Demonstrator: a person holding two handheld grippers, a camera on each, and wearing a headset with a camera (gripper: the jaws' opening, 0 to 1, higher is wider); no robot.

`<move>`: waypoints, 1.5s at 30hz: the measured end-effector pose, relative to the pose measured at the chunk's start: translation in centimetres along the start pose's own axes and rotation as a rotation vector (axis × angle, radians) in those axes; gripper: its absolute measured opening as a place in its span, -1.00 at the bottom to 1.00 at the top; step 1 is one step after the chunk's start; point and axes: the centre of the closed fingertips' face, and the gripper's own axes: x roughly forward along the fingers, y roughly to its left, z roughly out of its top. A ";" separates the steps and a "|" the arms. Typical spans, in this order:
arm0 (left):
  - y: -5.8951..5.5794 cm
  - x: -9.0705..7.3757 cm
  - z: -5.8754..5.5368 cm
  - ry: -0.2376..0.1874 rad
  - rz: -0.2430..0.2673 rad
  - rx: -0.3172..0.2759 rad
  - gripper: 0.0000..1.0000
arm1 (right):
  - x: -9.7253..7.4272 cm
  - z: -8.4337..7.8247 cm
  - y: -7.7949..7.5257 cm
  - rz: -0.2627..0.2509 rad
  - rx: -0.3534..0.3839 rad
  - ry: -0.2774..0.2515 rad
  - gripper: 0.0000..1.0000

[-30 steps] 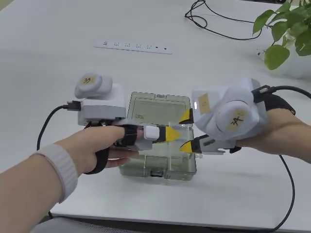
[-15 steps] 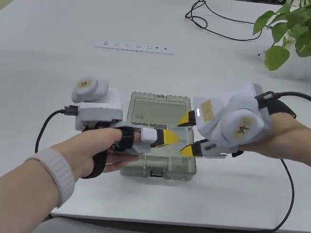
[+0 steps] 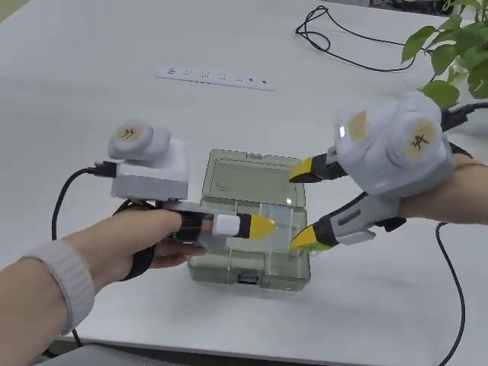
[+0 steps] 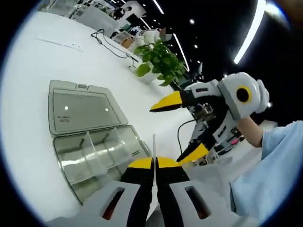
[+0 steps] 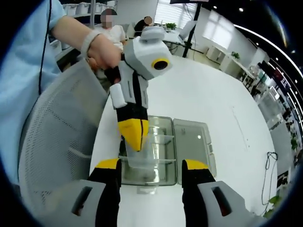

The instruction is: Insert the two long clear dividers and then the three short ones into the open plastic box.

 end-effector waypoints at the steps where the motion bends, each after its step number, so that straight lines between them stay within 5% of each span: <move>1: -0.2 0.0 0.0 0.006 -0.004 0.035 -1.00 | -0.1 0.1 0.1 0.015 0.009 -0.008 -0.05; 5: 0.2 -0.4 -0.5 0.051 0.029 0.129 -1.00 | -0.2 0.4 0.7 0.088 0.080 -0.014 -0.15; 16: -2.9 -0.8 0.6 -0.011 -0.096 0.329 -1.00 | 0.1 0.4 2.9 0.231 0.132 0.030 -0.45; 19: -3.1 -0.8 -0.3 0.044 -0.108 0.382 -1.00 | 0.0 0.5 3.2 0.258 0.132 0.040 -0.50; 25: -3.8 -0.8 -1.3 0.080 -0.149 0.407 -1.00 | 0.0 0.9 4.7 0.363 0.159 0.050 -0.68; 34: -4.2 -0.8 -2.0 0.097 -0.173 0.463 -1.00 | 0.1 0.7 6.3 0.448 0.167 0.080 -0.85; 45: -4.9 -0.8 -2.0 0.077 -0.195 0.508 -1.00 | -0.4 1.3 6.8 0.476 0.187 0.076 -0.95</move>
